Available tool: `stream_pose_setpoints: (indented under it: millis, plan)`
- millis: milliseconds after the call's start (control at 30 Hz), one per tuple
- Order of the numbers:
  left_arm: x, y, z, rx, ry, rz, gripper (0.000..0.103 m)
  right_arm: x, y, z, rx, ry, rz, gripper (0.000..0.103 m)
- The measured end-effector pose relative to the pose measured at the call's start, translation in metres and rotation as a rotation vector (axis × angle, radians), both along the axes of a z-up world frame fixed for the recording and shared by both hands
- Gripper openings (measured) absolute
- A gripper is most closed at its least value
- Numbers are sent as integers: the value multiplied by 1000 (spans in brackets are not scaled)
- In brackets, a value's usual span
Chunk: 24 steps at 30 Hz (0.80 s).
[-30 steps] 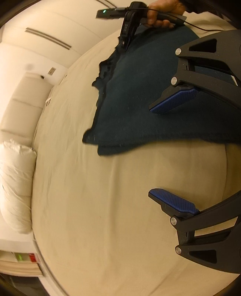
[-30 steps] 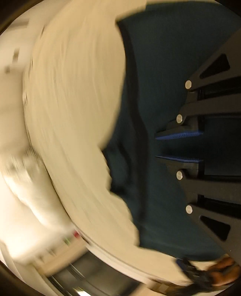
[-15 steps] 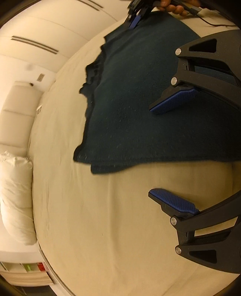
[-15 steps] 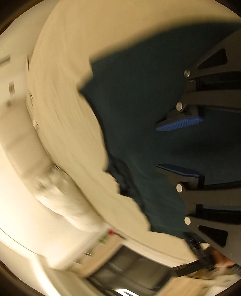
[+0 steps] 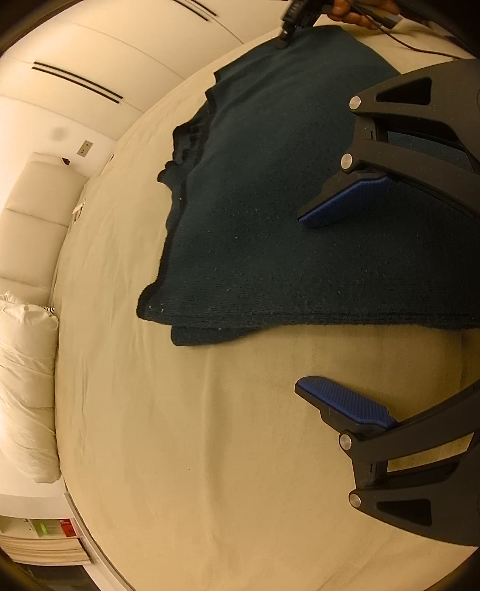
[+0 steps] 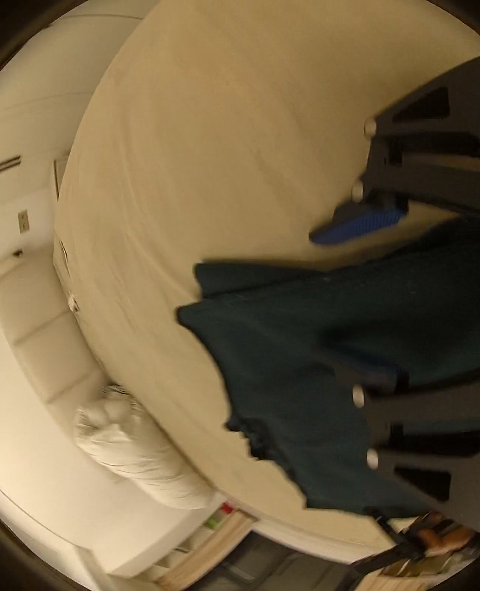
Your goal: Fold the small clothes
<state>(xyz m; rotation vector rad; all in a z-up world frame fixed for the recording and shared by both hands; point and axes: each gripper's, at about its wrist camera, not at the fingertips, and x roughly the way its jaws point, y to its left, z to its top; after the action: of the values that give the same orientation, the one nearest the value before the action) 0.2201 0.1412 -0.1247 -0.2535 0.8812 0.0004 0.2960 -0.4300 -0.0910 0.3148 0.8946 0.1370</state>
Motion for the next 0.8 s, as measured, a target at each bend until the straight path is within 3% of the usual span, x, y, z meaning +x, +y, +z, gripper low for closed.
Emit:
stream_pose_setpoints:
  millis: [33,133,267,600,667,700,800]
  plan:
    - [2,0,-2,2,1,-1,83,-2,0,-1,9,-5,-1,24]
    - [3,0,-2,10,6,-9,83,-5,-8,-3,43,-5,-22,15]
    - [6,-2,-4,5,3,-13,83,-21,-13,1,52,-16,-65,12]
    - [3,-2,-6,28,-6,-28,84,-45,-49,-25,177,-1,-161,3]
    - [3,-2,-5,26,-9,-25,84,-44,-48,-23,171,-4,-149,4]
    - [1,-1,-3,24,-14,-16,84,-47,-47,-16,159,-14,-154,10]
    - [-14,10,12,32,-80,58,84,-62,-40,10,72,-54,-221,40]
